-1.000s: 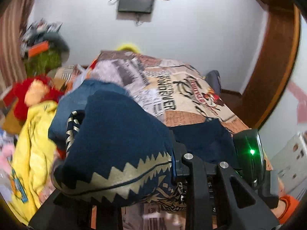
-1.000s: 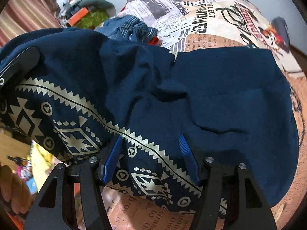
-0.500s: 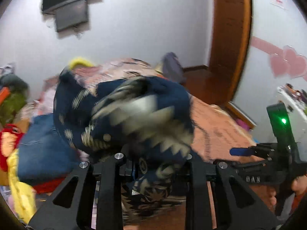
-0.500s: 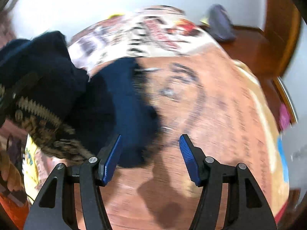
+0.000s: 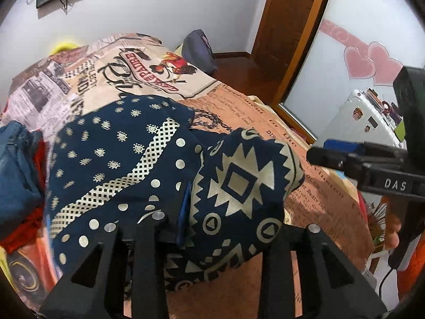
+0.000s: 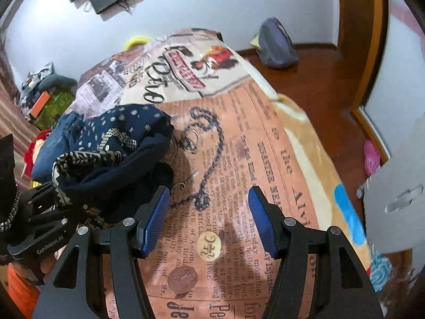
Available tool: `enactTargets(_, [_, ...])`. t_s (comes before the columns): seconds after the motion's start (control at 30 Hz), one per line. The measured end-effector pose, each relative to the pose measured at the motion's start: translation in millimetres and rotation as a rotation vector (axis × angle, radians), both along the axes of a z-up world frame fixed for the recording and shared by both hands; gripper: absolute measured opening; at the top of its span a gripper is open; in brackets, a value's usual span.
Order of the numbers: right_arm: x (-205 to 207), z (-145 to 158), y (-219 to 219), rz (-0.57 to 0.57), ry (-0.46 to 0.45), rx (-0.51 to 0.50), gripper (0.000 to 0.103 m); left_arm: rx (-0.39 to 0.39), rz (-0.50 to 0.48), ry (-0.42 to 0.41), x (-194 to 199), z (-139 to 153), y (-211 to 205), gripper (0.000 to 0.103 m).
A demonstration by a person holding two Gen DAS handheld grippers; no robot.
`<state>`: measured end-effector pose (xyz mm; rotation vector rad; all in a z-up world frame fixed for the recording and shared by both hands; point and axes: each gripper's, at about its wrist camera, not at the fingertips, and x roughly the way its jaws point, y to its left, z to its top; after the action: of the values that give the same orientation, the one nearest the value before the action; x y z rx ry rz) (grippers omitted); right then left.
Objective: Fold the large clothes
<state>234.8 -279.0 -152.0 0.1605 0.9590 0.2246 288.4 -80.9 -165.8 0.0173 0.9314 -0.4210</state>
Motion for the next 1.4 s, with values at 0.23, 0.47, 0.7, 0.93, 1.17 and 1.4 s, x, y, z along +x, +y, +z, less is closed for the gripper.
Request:
enactTargets(0.23, [-3.5, 35.4, 26.8, 0.075, -0.104, 0.037, 0.058, -0.049, 0.037, -0.013, -26.2, 27.2, 30.1, 0.061])
enactTargets(0.47, [1.1, 52.3, 60.0, 0.153, -0.158, 0.072, 0.07, -0.122, 0.13, -0.097, -45.6, 59.9, 72.0, 0.091])
enactTargets(0.7, [8.2, 24.4, 99.1, 0.242, -0.1, 0.023, 0.071, -0.01, 0.316, -0.046, -24.8, 33.2, 127.9, 0.093])
enactTargets(0.93, [19.8, -38.2, 95.7, 0.242, 0.073, -0.018, 0.071, -0.004, 0.294, 0.077, -22.6, -20.0, 130.3, 0.094])
enactTargets(1.17, [16.8, -68.8, 65.1, 0.189, 0.182, 0.016, 0.079, -0.026, 0.316, 0.062, -35.2, -31.8, 128.1, 0.094])
enactTargets(1.4, [16.1, -26.3, 71.9, 0.213, 0.056, -0.039, 0.079, 0.068, 0.35, -0.012, -31.3, -5.1, 130.5, 0.094])
